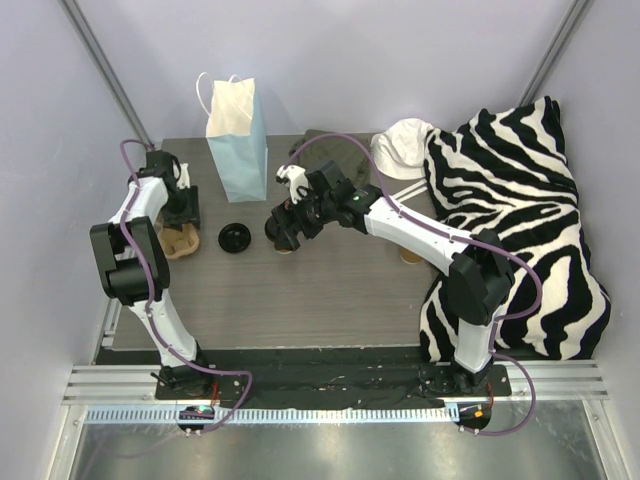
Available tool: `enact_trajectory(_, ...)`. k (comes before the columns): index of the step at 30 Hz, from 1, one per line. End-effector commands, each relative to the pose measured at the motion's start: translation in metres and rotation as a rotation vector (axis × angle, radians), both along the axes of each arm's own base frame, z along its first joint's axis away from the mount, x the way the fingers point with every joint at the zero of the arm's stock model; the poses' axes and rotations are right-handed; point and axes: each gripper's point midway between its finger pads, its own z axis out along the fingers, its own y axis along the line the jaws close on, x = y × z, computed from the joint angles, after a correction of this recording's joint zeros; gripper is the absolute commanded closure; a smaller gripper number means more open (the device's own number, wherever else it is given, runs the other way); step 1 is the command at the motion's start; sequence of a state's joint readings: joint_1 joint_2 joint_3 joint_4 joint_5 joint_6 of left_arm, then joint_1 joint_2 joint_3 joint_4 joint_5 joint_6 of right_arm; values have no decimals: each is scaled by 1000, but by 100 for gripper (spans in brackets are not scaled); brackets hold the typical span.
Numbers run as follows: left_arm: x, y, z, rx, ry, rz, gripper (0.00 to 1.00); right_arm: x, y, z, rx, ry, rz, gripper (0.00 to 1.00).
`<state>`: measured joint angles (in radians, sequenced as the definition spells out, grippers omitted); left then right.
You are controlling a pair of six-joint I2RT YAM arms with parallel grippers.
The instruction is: Pack the takeout coffee
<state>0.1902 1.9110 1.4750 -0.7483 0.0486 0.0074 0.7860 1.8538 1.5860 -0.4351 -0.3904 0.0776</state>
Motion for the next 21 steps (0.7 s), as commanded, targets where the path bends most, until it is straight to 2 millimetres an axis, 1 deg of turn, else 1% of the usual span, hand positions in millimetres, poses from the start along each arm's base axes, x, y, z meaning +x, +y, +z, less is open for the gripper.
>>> enact_trajectory(1, 13, 2, 7, 15, -50, 2, 50, 0, 10, 39, 89, -41, 16, 10)
enact_trajectory(4, 11, 4, 5, 21, -40, 4, 58, -1, 12, 41, 100, -34, 22, 11)
enact_trajectory(5, 12, 4, 3, 24, -35, 7, 63, -1, 13, 41, 105, -28, 22, 11)
enact_trajectory(10, 9, 6, -5, 27, -4, 11, 64, -1, 17, 41, 115, -15, 27, 11)
enact_trajectory(12, 8, 5, -8, 25, 6, 10, 67, -2, 18, 43, 121, -12, 32, 11)
enact_trajectory(13, 8, 5, -7, 25, 5, 10, 70, -2, 19, 43, 123, -12, 33, 11)
enact_trajectory(14, 8, 6, -6, 27, 2, 11, 77, -2, 19, 44, 125, -11, 35, 11)
enact_trajectory(16, 7, 5, -1, 25, -9, 9, 87, -2, 20, 45, 129, -8, 34, 11)
enact_trajectory(18, 4, 4, 8, 21, -19, 9, 88, -2, 21, 46, 136, -5, 40, 11)
enact_trajectory(21, -2, 0, 17, 11, -21, 3, 84, -4, 27, 48, 162, 19, 48, 11)
